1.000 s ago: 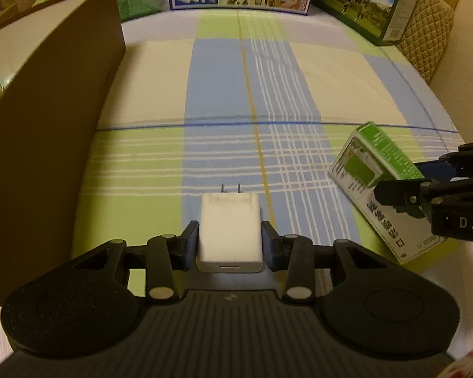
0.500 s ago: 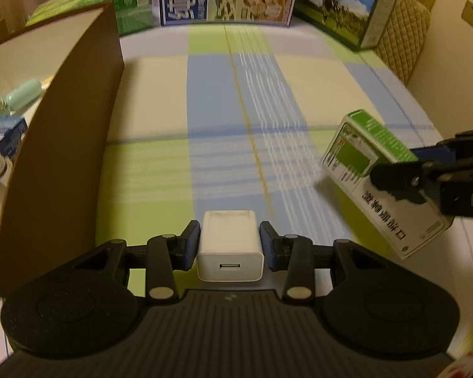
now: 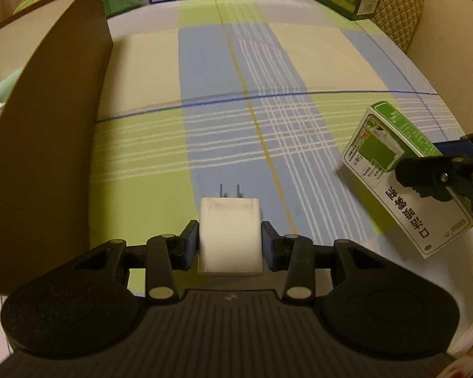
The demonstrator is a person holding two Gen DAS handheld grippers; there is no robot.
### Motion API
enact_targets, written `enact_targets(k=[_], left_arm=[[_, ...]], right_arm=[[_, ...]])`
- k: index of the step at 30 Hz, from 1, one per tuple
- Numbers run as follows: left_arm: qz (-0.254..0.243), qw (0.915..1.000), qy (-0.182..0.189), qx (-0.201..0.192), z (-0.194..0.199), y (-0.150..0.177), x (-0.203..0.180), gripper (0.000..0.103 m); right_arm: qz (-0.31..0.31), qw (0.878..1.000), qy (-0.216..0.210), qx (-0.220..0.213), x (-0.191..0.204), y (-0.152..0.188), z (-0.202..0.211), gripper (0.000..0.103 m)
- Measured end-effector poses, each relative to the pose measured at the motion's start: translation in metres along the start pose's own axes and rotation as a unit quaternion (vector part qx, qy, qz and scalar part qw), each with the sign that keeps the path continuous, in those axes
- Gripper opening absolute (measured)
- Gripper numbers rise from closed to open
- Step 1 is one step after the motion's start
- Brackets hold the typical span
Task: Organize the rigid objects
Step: 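Carry the plug and green box over the brown box with both tools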
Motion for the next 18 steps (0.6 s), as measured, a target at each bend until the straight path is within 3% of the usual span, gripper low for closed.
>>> enact_targets(k=[9, 18], left_arm=[[0.011, 0.9976, 0.004, -0.068, 0.052, -0.023, 0.013, 0.036], [0.047, 0.9866, -0.034, -0.152, 0.135, -0.031, 0.072, 0.036]], right_arm=[[0.011, 0.999, -0.011, -0.039, 0.02, -0.026, 0.019, 0.026], [0.038, 0.991, -0.087, -0.091, 0.102, -0.071, 0.04, 0.026]])
Point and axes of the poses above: each gripper's, at about its wrist camera, not at the fingertips, and z roughly against the way its jaws point, x to its left, y to its underside, the point moved 2 cm from there along -z, roughly the way its jaws point, and after that the axes turned 7 degrees about -z, right-handed, at the moved point
